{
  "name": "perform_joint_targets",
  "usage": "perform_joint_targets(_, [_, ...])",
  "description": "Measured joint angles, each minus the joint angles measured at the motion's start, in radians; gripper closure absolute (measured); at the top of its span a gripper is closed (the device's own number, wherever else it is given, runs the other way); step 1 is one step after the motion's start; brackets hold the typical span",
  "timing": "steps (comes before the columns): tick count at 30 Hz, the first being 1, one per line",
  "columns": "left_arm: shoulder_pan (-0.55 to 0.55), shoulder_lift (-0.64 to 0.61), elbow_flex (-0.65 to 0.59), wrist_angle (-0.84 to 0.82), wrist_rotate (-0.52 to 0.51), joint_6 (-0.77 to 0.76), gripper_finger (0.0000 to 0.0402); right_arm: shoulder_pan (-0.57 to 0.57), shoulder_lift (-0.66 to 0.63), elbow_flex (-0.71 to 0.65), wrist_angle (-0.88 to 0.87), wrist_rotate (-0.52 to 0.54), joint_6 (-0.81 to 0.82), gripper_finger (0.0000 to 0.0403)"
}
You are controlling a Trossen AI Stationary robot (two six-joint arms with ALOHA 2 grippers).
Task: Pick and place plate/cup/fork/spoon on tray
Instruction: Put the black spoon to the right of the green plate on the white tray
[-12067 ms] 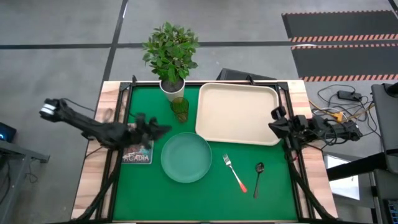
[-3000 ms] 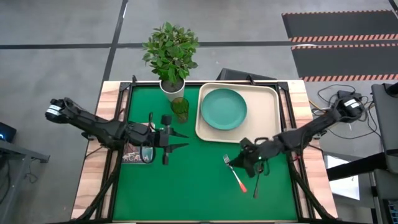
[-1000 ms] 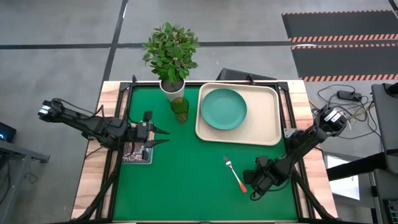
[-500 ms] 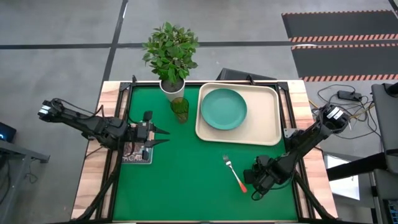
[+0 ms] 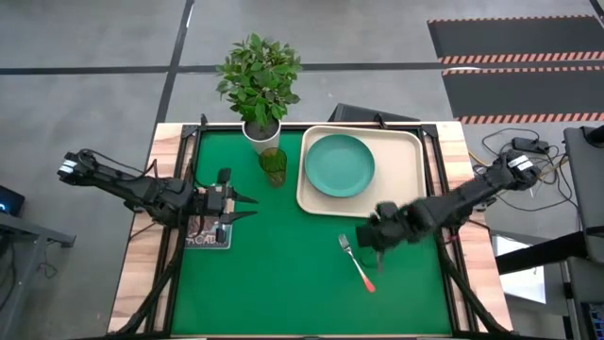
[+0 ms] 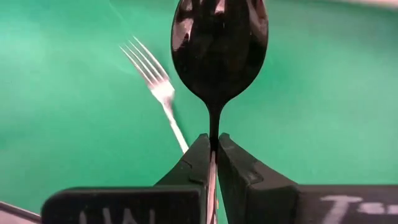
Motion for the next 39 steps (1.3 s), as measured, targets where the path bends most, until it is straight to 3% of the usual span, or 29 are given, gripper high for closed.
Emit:
perform_joint_targets(12, [0.000,-0.002,-0.001,0.014,0.000,0.008,0.0307,-0.599,-0.001,0.092,-0.067,-0.133,-0.663,0.0392])
perform_joint_targets(23, [0.000,-0.002,-0.001,0.014,-0.001,0.007,0.0307,-1.065,0.000,0.008,-0.089,-0.211,-0.939,0.0392])
perform_joint_targets(30, [0.000,-0.002,-0.001,0.014,-0.001,0.006,0.0307,-1.214,0.000,-0.103,-0.038,-0.212,-1.011,0.0392])
perform_joint_targets(39, [0.000,-0.002,-0.001,0.014,-0.001,0.006,0.0307,-1.236,0.000,-0.195,0.073,-0.216,-1.023,0.0391])
